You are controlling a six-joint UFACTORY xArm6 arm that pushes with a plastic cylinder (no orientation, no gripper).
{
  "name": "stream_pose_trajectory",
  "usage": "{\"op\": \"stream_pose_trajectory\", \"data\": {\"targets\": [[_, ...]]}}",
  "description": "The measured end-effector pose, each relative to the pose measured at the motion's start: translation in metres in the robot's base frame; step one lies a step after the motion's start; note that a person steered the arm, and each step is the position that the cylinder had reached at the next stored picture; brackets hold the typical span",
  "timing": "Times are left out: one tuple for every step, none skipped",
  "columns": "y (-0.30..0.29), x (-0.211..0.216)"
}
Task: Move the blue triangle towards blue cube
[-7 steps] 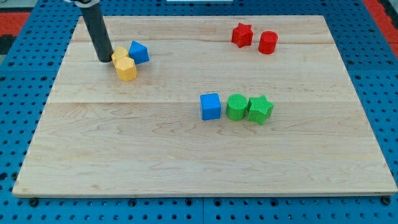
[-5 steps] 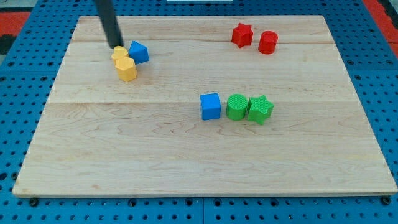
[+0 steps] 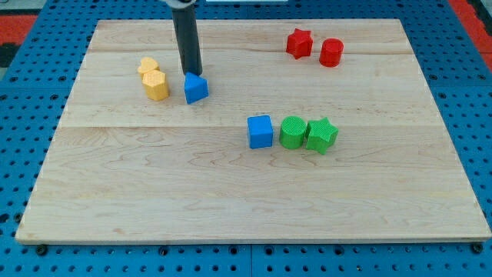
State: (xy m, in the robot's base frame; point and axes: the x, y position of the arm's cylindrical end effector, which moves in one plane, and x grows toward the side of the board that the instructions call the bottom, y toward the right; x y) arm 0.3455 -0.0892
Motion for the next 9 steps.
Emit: {"op": "stream_pose_trajectory", "data": {"targets": [[0.004,0.022],[0.001,0.044],[0.005,0.063],[0.007,0.081],[0.000,0.046],[-0.034,0.096],[-0.053,0.105],[0.004,0.103],[0.015,0.103]]}}
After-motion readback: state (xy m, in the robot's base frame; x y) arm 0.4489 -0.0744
